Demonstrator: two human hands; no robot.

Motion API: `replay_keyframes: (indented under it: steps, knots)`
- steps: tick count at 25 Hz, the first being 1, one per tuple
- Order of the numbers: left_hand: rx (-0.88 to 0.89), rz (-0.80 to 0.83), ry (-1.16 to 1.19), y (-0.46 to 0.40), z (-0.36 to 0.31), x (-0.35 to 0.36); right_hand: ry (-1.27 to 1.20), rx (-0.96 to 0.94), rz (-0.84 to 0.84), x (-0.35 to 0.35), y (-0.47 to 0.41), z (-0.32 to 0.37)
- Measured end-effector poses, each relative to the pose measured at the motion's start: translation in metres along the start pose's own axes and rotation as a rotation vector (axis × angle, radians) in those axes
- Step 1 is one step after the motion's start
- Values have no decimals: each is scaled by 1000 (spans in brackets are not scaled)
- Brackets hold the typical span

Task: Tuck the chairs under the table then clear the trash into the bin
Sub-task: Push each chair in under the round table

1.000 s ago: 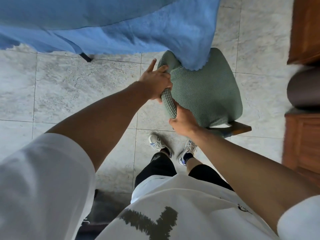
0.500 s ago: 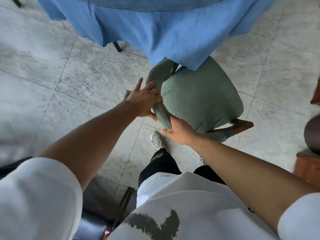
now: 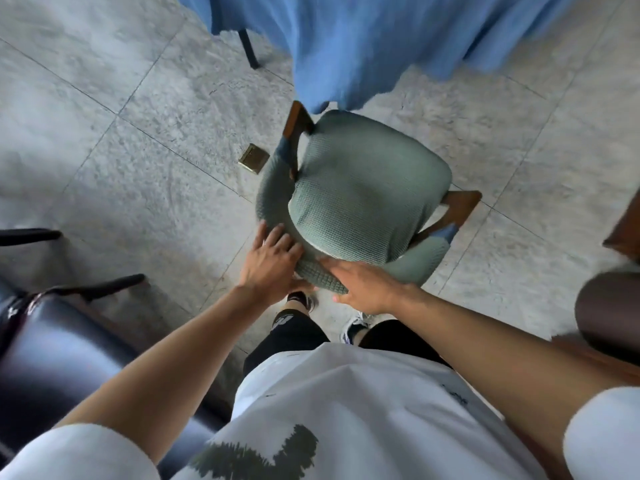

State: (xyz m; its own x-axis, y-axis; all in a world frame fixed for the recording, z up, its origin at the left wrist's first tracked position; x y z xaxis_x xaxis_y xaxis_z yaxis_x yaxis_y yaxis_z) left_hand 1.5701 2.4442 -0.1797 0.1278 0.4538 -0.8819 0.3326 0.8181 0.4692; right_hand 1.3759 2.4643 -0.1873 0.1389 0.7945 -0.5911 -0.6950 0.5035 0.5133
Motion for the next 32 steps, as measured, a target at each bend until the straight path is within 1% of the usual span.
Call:
replay_keyframes:
  steps: [2, 3, 4, 6, 8, 9, 11, 12, 14, 21, 26, 32]
  knots:
    - [121, -69, -37, 3, -20, 5, 125, -5, -35, 20, 23, -11]
    - [189, -59, -53, 3, -27, 5, 143, 15, -80, 29, 33, -14]
    - [253, -5, -62, 0, -31, 6, 124, 61, -150, 38, 42, -18]
    - [352, 135, -74, -11, -30, 7, 81, 171, -360, 50, 57, -19]
    - [472, 228, -125, -26, -30, 5, 125, 328, -554, 59, 65, -17]
    - [519, 267, -138, -31, -30, 4, 151, 402, -624, 62, 65, -15]
    - [549, 326, -108, -37, -30, 4, 138, 513, -750, 67, 60, -13]
    - [537, 330, -82, -37, -28, 4, 129, 538, -801, 69, 56, -14]
    - [513, 274, -37, -35, -28, 4, 138, 528, -862, 70, 53, -17]
    - [378, 102, -1, -24, -30, 12, 169, 365, -1061, 72, 50, -31]
    - [237, 84, 45, -26, -40, 8, 172, 264, -1138, 61, 51, -46]
    - [99, 36, 67, -34, -64, 6, 190, 87, -1100, 29, 54, -91]
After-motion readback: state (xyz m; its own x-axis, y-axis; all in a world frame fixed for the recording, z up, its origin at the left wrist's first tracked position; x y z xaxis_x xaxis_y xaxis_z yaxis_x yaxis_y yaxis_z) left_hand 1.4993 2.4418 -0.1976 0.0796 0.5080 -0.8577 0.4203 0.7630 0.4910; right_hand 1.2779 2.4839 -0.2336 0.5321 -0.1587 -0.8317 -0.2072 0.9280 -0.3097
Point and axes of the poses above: each hand's wrist, its own y-axis away from the middle knuckle, its own x-axis out of the palm, z = x × y, the point moved 3 cm from there along -y, towards the middle knuckle, and after that the axes turned 7 degrees about -x, right-handed, at the moved point
